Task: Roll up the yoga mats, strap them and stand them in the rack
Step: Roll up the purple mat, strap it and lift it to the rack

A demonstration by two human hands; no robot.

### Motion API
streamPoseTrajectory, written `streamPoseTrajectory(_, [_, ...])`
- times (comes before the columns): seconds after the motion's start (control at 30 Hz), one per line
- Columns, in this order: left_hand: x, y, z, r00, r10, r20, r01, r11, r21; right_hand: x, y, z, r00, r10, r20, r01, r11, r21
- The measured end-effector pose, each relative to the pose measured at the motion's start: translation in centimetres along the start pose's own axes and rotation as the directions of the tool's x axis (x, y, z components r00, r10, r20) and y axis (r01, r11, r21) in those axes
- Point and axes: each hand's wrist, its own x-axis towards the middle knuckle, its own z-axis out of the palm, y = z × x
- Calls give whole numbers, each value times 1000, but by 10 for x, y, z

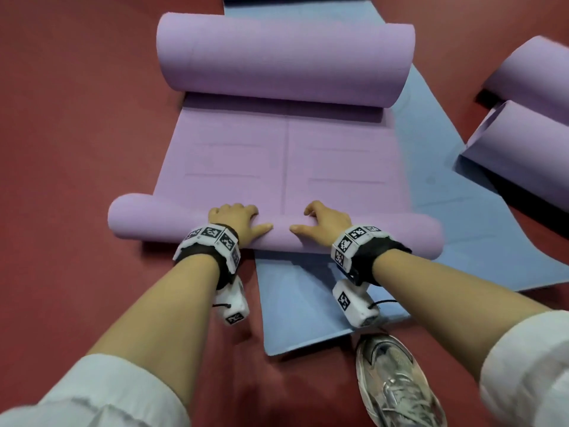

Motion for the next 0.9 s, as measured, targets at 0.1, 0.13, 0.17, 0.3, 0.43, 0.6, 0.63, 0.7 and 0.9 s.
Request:
streamPoseTrajectory(0.1, [-5, -3, 7, 998, 35, 45, -35, 999, 1, -9, 2, 7, 1000, 8, -1, -8, 1000, 14])
streamPoseTrajectory(0.13, [-8, -4, 10, 998, 45, 43, -43, 998, -35, -10, 2, 9, 1000, -4, -2, 4, 1000, -3])
streamPoseTrajectory(0.17, [-12, -5, 12, 997, 62, 34, -60, 996, -68, -15, 1, 12, 1000, -5, -13, 5, 1000, -12])
streamPoseTrajectory(0.3, [-35, 1, 18, 989, 97, 112, -92, 994, -52, -33, -12, 26, 999, 33, -28, -34, 999, -29])
streamPoseTrajectory(0.43, [-39, -2, 38, 966, 218, 137, -211, 975, -68, -49, -15, 57, 992, 18, -126, -24, 999, -47])
streamPoseTrajectory(0.6, [-47, -6, 54, 970, 226, -92, -229, 973, -33, -43, -4, 55, 972, -143, -185, 145, 989, -1])
streamPoseTrajectory(0.63, [-51, -5, 56, 975, 194, -105, -201, 978, -58, -44, -4, 56, 975, -155, -162, 154, 988, -19])
streamPoseTrajectory(0.7, [-53, -1, 61, 977, 180, -118, -190, 979, -79, -46, -1, 59, 979, -158, -129, 154, 987, -43])
streamPoseTrajectory(0.9, [-44, 8, 53, 954, 258, -150, -260, 966, 8, -41, 4, 50, 988, -155, 14, 156, 982, -108])
